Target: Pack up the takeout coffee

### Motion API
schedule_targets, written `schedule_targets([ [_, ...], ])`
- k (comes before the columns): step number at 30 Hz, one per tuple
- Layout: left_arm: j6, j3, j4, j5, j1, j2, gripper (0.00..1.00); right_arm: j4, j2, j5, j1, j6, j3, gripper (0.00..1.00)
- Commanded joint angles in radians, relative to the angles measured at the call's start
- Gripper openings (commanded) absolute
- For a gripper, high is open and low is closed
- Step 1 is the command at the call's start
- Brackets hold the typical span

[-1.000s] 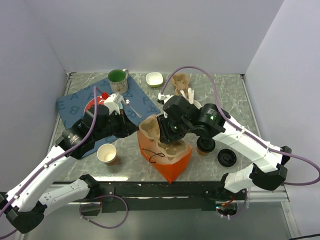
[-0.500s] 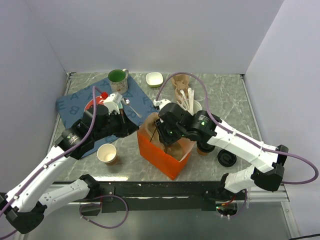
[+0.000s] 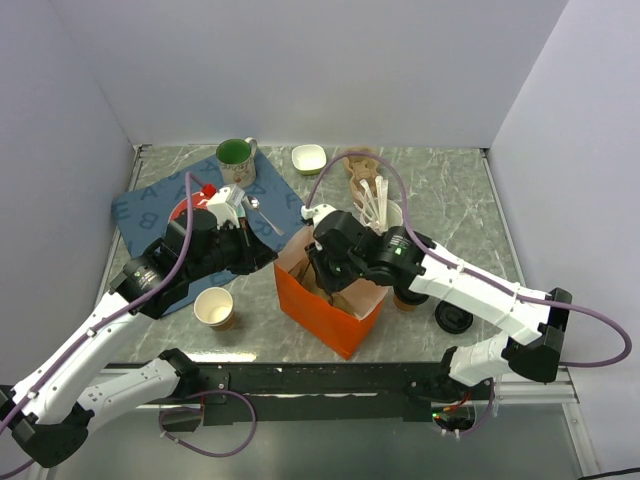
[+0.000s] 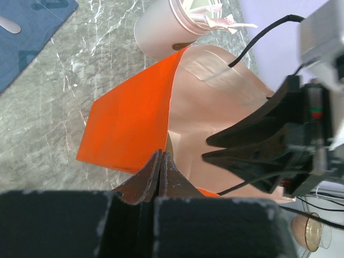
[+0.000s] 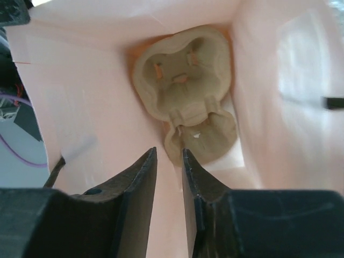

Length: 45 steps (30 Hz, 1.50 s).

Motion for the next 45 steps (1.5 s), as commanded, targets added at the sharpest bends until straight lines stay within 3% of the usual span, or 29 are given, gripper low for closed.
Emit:
schedule_targets([
  [1,0.020,0.001,-0.002,0.004,0.000,-0.008,0.01,0.116,-0.007,-0.061,0.007,0.038,-0.053,0.34],
  [6,0.000,-0.006,-0.007,0.035,0.000,-0.020,0.01,0.226,-0.006,-0.140,0.007,0.084,-0.130,0.35],
  [14,-0.009,0.034,-0.039,0.027,0.000,-0.002,0.01,0.263,0.037,-0.104,0.004,0.103,-0.184,0.40],
  [16,-0.006,0.043,-0.056,0.026,0.000,0.005,0.01,0.231,0.058,-0.084,0.004,0.089,-0.147,0.41],
  [23,0.022,0.148,-0.112,-0.023,0.000,0.055,0.02,-0.010,0.091,-0.095,0.000,0.032,0.225,0.54],
  [31,0.054,0.149,-0.085,-0.034,0.000,0.074,0.10,-0.145,0.048,-0.037,-0.011,0.081,0.404,0.57],
  [32,0.059,0.164,-0.086,-0.030,0.000,0.080,0.12,-0.151,0.040,-0.029,-0.014,0.086,0.428,0.57],
  [35,0.106,0.220,-0.111,-0.052,0.000,0.101,0.35,-0.162,0.032,-0.022,-0.017,0.080,0.502,0.57],
  [36,0.120,0.232,-0.123,-0.060,0.000,0.107,0.49,-0.165,0.031,-0.018,-0.017,0.074,0.520,0.57],
  [39,0.195,0.269,-0.125,-0.073,0.000,0.161,0.66,-0.163,0.009,0.006,-0.026,0.043,0.562,0.61],
  [45,0.316,0.384,-0.139,0.049,0.000,0.353,0.67,-0.100,-0.073,0.012,-0.059,-0.002,0.489,0.62],
])
